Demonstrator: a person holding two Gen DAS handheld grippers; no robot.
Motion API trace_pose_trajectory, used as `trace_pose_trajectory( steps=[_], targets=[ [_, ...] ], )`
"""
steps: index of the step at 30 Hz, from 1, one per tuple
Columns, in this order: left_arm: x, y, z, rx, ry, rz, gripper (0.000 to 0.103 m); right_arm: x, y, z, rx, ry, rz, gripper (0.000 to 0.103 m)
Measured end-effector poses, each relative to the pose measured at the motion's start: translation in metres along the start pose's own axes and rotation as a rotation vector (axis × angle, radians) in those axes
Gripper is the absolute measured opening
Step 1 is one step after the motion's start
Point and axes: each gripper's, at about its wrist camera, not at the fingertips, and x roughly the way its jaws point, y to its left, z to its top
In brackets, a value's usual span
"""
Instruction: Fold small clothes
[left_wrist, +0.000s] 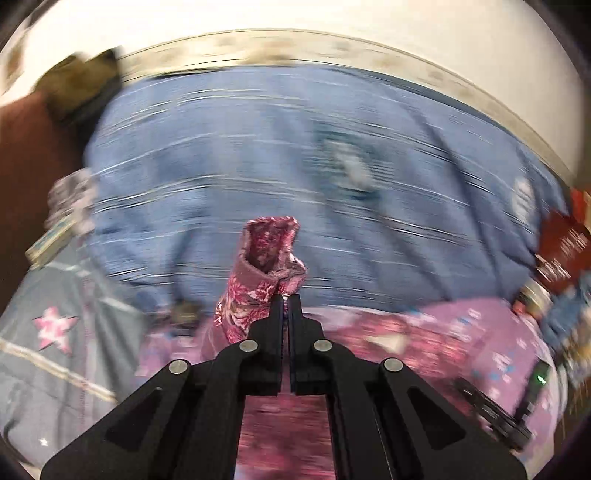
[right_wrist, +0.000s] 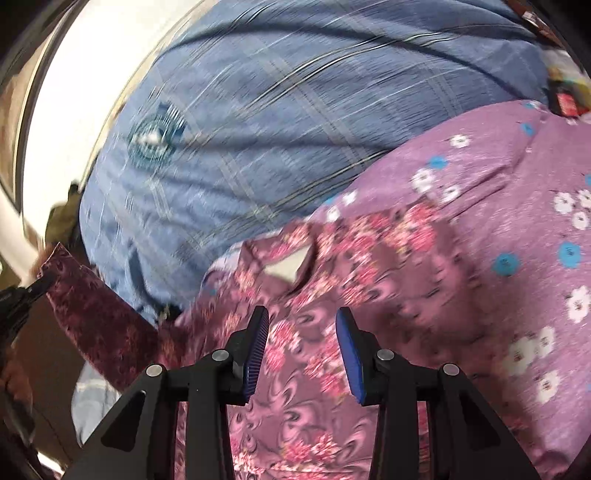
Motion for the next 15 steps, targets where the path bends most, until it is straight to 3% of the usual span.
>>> trace_pose_trajectory(
  steps=[4,7,9,11,12,13,14,15],
  targets=[
    [0.006,-0.087,-0.009,0.080,0.048,-0.120,0.000,-0.015,-0.028,0.018,0.060,-0.049,0.015,0.039],
    [0.018,-0.140,-0.026,0.088,0.121,-0.230,0.001,-0.023,-0.055,0.030,0.106,-0.073,0.037,0.039],
    [0.025,-0.166,-0.039,0.103,0.175,-0.313,0.009,-0.027,-0.076,0.037,0.159,-0.077,0.046,0.042],
    [0.020,-0.175,-0.045,0.083,0.196,-0.391,0.041,-0.032,-0.092,0.041,0.197,-0.062,0.063,0.043],
    [0.011,-0.171,-0.047,0.051,0.158,-0.423,0.050,-0.034,-0.099,0.043,0.223,-0.049,0.081,0.045],
    [0.005,-0.166,-0.047,0.037,0.122,-0.419,0.066,-0.034,-0.103,0.045,0.236,-0.037,0.098,0.047],
    [-0.002,-0.161,-0.047,0.029,0.087,-0.397,0.075,-0.035,-0.104,0.045,0.240,-0.028,0.110,0.051],
    [-0.007,-0.148,-0.048,0.021,0.046,-0.341,0.075,-0.034,-0.104,0.045,0.235,-0.013,0.126,0.059]
  ],
)
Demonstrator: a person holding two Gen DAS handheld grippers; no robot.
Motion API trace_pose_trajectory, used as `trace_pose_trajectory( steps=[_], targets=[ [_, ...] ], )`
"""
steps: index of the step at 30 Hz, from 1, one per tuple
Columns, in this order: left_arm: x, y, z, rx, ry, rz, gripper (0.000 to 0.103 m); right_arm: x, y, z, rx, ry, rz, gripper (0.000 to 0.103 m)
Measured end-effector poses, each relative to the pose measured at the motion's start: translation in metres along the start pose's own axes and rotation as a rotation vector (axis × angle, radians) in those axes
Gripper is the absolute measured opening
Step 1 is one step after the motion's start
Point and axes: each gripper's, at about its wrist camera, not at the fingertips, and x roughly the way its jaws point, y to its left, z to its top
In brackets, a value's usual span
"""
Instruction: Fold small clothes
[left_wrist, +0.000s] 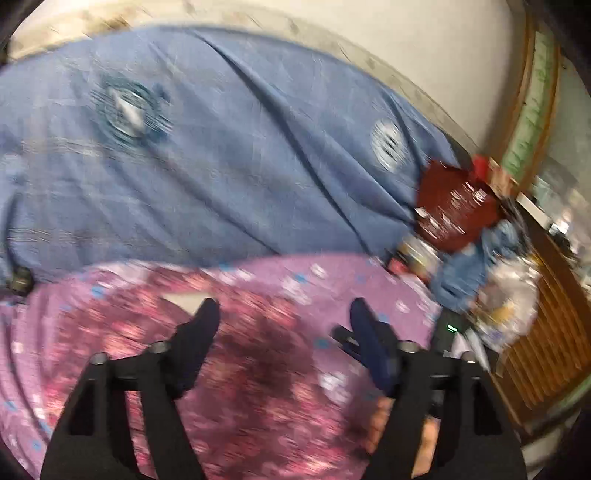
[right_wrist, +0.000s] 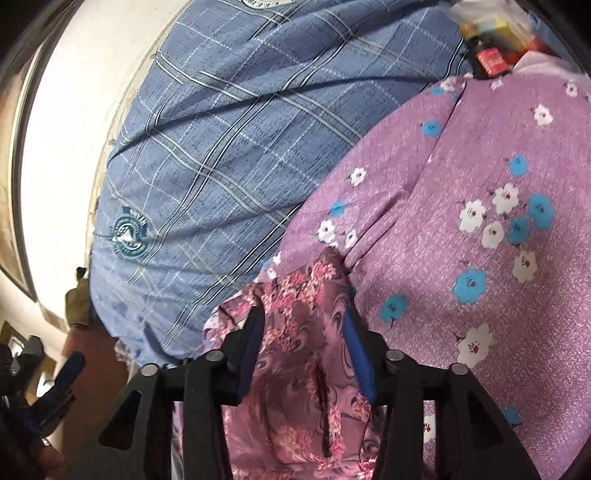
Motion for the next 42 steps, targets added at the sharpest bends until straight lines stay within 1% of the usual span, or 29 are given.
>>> trace_pose_trajectory(
  steps=[2,3,4,5,6,7,9,10,12,13,15,16,18,20,21,22,23,24,25,27,32,42],
  targets=[
    [-0.004,0.020,-0.005,-0.007,-0.008,0.087,0.075,0.005,0.005,-0.002,-0.014,0.037,0.012,0.065],
    [-0.004,0.035,-0.011,-0.013,0.000,0.148,0.075,0.010,0.008,-0.004,-0.024,0.070,0.019,0.065],
    [0.000,0.053,-0.019,-0.020,0.018,0.237,0.075,0.015,0.011,-0.007,-0.037,0.108,0.023,0.065],
    [0.003,0.067,-0.028,-0.025,0.035,0.310,0.075,0.021,0.015,-0.010,-0.058,0.144,0.020,0.065],
    [0.008,0.087,-0.039,-0.035,0.057,0.393,0.075,0.031,0.021,-0.015,-0.090,0.195,0.001,0.065],
    [0.012,0.104,-0.050,-0.048,0.077,0.452,0.075,0.037,0.025,-0.021,-0.109,0.221,-0.018,0.065],
    [0.016,0.134,-0.073,-0.084,0.110,0.537,0.075,0.051,0.033,-0.032,-0.158,0.269,-0.088,0.065],
    [0.016,0.147,-0.084,-0.108,0.121,0.561,0.075,0.058,0.037,-0.038,-0.193,0.277,-0.132,0.065],
    [0.013,0.160,-0.105,-0.145,0.123,0.573,0.075,0.067,0.048,-0.050,-0.284,0.279,-0.221,0.065],
    [0.012,0.163,-0.113,-0.146,0.114,0.578,0.075,0.072,0.055,-0.058,-0.337,0.280,-0.258,0.065],
    [0.015,0.163,-0.123,-0.126,0.094,0.593,0.075,0.078,0.066,-0.072,-0.418,0.277,-0.323,0.065],
    [0.017,0.162,-0.127,-0.110,0.085,0.602,0.075,0.081,0.072,-0.080,-0.467,0.261,-0.362,0.063],
    [0.027,0.163,-0.129,-0.092,0.078,0.615,0.075,0.086,0.081,-0.093,-0.548,0.242,-0.415,0.051],
    [0.036,0.165,-0.130,-0.092,0.079,0.620,0.075,0.089,0.087,-0.103,-0.611,0.222,-0.447,0.045],
    [0.038,0.167,-0.131,-0.094,0.078,0.618,0.075,0.090,0.091,-0.107,-0.639,0.208,-0.459,0.039],
    [0.040,0.168,-0.133,-0.093,0.073,0.620,0.075,0.090,0.093,-0.109,-0.654,0.201,-0.460,0.035],
    [0.041,0.168,-0.133,-0.090,0.067,0.625,0.075,0.089,0.093,-0.106,-0.664,0.193,-0.465,0.028],
    [0.041,0.167,-0.133,-0.085,0.059,0.626,0.075,0.089,0.094,-0.107,-0.682,0.177,-0.487,0.025],
    [0.042,0.167,-0.133,-0.085,0.057,0.627,0.075,0.089,0.095,-0.108,-0.693,0.170,-0.497,0.024],
    [0.042,0.167,-0.133,-0.090,0.050,0.626,0.075,0.091,0.096,-0.106,-0.702,0.157,-0.504,0.017],
    [0.041,0.170,-0.132,-0.110,0.040,0.622,0.075,0.090,0.099,-0.107,-0.737,0.131,-0.518,0.013],
    [0.042,0.169,-0.133,-0.107,0.035,0.626,0.075,0.086,0.104,-0.108,-0.766,0.101,-0.530,0.009]
  ],
)
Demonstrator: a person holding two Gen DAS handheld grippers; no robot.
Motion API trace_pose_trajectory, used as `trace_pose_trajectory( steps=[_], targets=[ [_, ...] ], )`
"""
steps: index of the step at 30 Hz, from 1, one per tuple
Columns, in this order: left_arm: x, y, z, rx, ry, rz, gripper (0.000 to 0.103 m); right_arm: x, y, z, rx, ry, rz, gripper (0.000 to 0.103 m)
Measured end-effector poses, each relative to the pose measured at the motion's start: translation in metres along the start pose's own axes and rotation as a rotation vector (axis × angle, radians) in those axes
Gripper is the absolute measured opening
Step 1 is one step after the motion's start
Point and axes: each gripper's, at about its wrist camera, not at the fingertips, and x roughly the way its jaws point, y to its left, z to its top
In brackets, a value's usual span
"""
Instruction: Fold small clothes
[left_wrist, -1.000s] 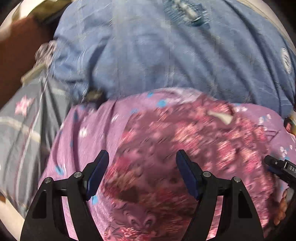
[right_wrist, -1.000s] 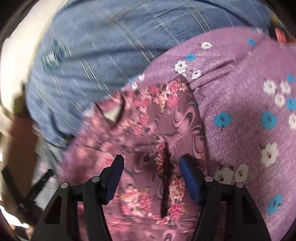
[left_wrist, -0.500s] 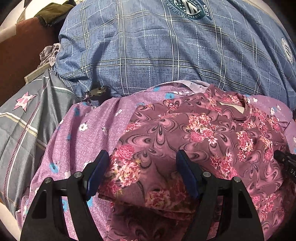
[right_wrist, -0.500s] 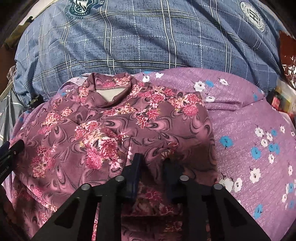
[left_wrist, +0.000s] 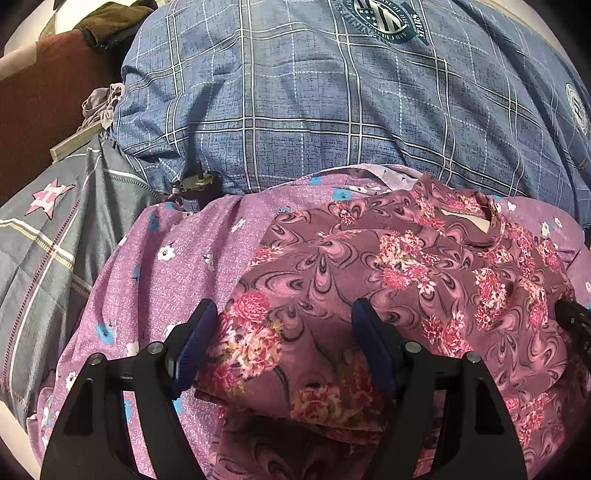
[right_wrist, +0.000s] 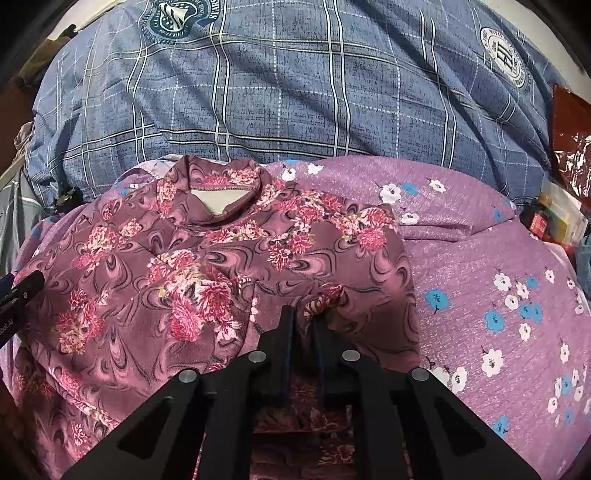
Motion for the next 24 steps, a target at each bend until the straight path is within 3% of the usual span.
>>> trace_pose_trajectory(
  steps=[24],
  targets=[
    [-0.005,-0.006,0.002,0.008,-0.035,-0.004,0.075,-0.023,0.003,0.003,-0.022,-0.092,-0.043,0.008]
  ],
)
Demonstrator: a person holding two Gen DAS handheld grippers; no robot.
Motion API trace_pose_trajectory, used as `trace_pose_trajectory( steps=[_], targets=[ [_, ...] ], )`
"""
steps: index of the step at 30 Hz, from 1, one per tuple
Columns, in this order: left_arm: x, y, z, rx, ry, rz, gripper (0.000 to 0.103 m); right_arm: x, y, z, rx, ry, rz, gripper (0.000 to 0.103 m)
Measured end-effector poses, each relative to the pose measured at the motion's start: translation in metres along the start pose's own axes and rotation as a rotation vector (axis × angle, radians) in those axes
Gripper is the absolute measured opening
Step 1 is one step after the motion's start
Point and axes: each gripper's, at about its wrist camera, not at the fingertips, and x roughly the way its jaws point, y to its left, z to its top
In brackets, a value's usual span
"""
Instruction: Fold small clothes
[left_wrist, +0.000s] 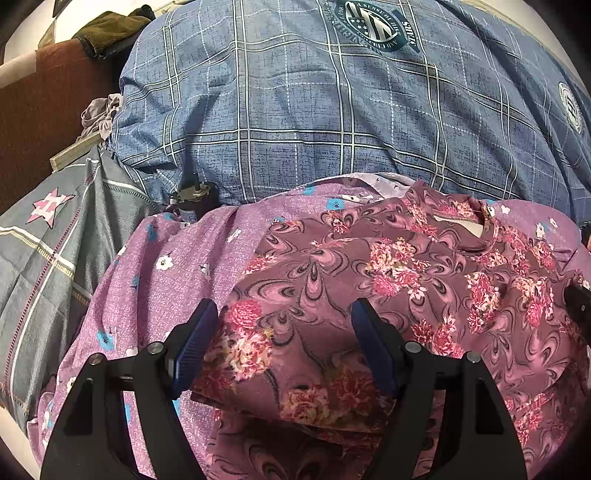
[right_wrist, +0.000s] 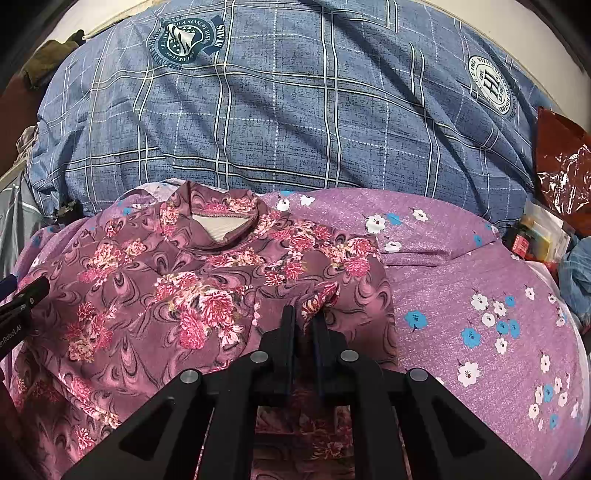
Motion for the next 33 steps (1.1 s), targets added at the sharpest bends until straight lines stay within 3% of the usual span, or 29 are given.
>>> trace_pose_trajectory(
  steps=[4,8,15,20,21,25,26,27,30,33],
  targets=[
    [-0.001,0.003,0.000,-0.004,-0.003,0.011,0.075,0.002,-0.005,0.000,0.023,0.009,0.025,0.007],
    [-0.001,0.016,0.002,-0.036,-0.005,0.026,0.075,0.007,-0.028,0.002,0.128,0.031,0.062,0.005],
    [0.010,0.027,0.002,-0.056,0.022,0.025,0.075,0.016,-0.063,0.001,0.231,0.053,0.013,0.005],
    [0.027,0.014,-0.004,0.025,0.099,0.046,0.078,0.042,-0.068,-0.006,0.213,0.186,-0.032,0.010],
    [0.025,0.016,-0.003,0.023,0.096,0.040,0.078,0.041,-0.069,-0.006,0.211,0.186,-0.038,0.020],
    [0.012,0.029,0.006,-0.043,0.055,-0.010,0.077,0.027,-0.092,-0.001,0.324,0.172,0.007,0.026],
    [0.008,0.032,0.008,-0.056,0.035,-0.016,0.077,0.021,-0.099,0.001,0.362,0.139,0.008,0.029],
    [0.004,0.035,0.012,-0.069,0.003,-0.015,0.077,0.005,-0.108,0.004,0.416,0.039,0.039,0.029],
    [0.003,0.039,0.019,-0.078,-0.037,0.020,0.078,-0.002,-0.102,0.009,0.390,-0.010,0.102,0.027],
    [0.021,0.037,0.017,-0.043,0.036,0.068,0.078,0.001,-0.073,0.010,0.273,0.020,0.205,0.022]
  ],
)
